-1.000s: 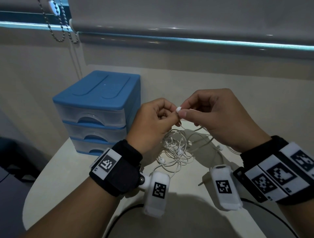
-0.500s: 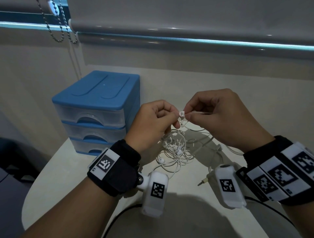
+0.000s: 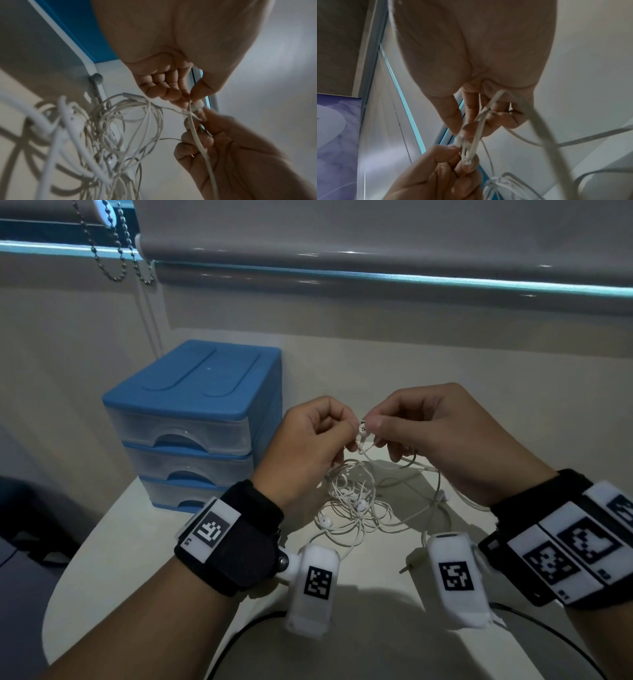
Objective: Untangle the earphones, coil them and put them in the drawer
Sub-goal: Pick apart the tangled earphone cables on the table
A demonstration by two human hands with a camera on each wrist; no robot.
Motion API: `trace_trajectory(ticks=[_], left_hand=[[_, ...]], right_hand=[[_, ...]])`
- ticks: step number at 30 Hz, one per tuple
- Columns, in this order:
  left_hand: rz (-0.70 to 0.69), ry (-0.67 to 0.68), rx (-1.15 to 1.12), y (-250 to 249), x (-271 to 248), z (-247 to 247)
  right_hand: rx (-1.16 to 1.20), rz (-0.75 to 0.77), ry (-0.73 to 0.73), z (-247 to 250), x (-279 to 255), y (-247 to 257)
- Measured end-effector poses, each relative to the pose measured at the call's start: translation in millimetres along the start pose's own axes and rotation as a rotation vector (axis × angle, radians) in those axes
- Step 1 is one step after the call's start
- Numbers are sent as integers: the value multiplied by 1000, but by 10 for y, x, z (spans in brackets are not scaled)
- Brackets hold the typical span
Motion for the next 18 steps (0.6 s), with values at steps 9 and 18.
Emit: trace_trajectory(ticks=[9,18], left_hand=[[-63,-16,5,-6,18,1],[-34,-91,-87,-17,22,22]], right_hand=[[-137,12,-16,-76,68,-89],[26,-143,28,119,33,-7]])
Point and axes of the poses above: each hand's wrist, its own x-axis towards the middle knuckle, its own z-axis out of the back of the hand, y = z × x, the point moved 4 cm from there along x, towards the middle knuckle, and after that the axes turned 9 degrees about -y, right-handed, at the moved point
